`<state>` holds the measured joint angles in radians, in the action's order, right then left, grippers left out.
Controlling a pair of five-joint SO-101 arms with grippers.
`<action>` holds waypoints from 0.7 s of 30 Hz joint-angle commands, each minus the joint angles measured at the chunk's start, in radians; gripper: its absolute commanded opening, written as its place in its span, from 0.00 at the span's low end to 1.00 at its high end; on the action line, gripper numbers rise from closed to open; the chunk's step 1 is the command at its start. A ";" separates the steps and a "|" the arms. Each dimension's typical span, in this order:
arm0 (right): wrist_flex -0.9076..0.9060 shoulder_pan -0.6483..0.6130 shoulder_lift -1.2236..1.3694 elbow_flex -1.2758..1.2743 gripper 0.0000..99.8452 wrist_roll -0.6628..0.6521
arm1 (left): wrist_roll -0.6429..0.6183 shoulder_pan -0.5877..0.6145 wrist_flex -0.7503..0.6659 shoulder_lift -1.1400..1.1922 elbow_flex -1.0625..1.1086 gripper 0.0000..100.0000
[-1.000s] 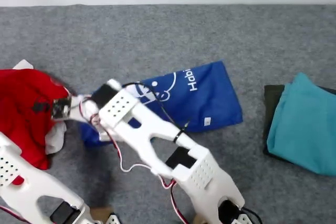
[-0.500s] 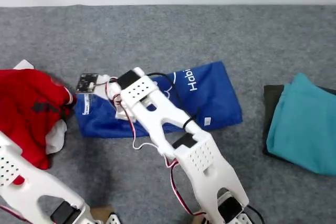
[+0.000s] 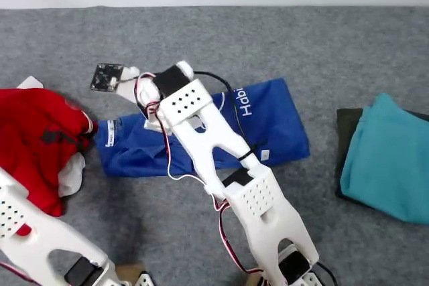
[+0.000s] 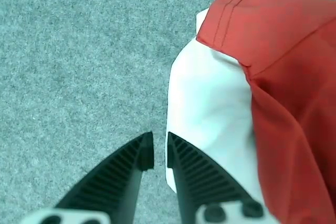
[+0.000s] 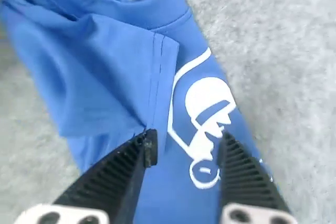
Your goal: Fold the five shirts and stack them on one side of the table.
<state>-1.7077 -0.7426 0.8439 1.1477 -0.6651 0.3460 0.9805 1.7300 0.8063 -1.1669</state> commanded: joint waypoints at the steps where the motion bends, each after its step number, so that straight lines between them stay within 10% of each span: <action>1: -0.093 -0.067 -0.030 0.097 0.04 -0.003 | 0.009 -0.002 0.009 -0.075 -0.010 0.05; 12: -0.056 -0.209 -0.163 -0.292 0.01 -0.006 | 0.009 -0.002 0.008 -0.075 -0.008 0.05; 21: 0.245 -0.038 0.035 -0.175 0.01 -0.132 | 0.009 0.003 0.008 -0.075 -0.010 0.05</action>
<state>-1.5405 -0.8470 0.8715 0.8654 -0.7511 0.3460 0.9805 1.7300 0.8063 -1.1669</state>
